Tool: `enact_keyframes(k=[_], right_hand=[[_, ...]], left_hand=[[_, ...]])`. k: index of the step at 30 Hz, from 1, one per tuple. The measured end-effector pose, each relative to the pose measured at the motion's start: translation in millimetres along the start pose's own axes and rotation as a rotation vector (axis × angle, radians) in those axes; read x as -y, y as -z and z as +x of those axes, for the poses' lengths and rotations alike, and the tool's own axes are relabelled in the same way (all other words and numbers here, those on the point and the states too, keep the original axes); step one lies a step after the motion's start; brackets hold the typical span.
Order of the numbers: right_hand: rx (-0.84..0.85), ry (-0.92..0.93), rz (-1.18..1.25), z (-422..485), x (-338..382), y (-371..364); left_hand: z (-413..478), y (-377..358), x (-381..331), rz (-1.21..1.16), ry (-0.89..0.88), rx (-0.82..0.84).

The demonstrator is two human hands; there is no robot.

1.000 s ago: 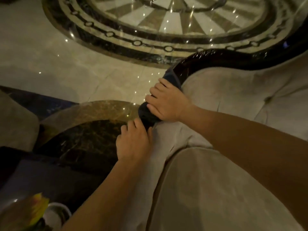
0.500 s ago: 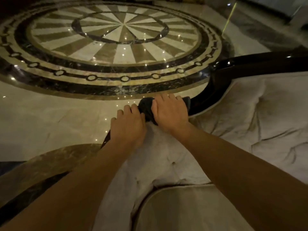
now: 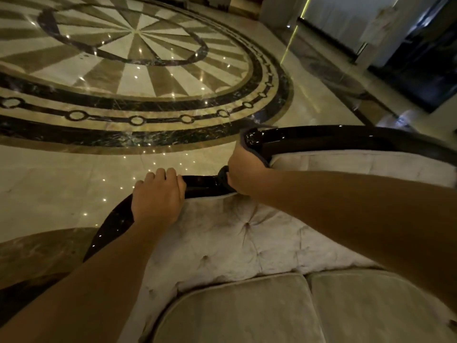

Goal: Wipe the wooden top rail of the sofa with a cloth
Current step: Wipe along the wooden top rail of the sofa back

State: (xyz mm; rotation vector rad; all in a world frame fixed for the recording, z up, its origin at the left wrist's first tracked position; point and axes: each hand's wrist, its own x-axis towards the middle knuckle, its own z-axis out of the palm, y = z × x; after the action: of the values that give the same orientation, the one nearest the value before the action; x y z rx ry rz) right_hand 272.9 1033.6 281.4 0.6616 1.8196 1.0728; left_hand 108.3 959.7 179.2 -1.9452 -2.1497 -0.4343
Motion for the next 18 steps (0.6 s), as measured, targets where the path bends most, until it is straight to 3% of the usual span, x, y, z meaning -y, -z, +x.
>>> enact_keyframes(k=[3,6,10,18], right_hand=[[-0.012,0.096,-0.044,-5,-29,11],[-0.283,0.087,0.222,-22,-52,1],[-0.613,-0.083,0.735,-41,-62,-19],[-0.818,-0.422,0.942,-46,-41,-43]], left_hand=[[2,1,8,-0.009,0.028,0.043],[0,4,-4,0.021,0.027,0.093],[3,4,0,-0.034,0.053,0.087],[3,-11,0,0.018,0.049,-0.003]])
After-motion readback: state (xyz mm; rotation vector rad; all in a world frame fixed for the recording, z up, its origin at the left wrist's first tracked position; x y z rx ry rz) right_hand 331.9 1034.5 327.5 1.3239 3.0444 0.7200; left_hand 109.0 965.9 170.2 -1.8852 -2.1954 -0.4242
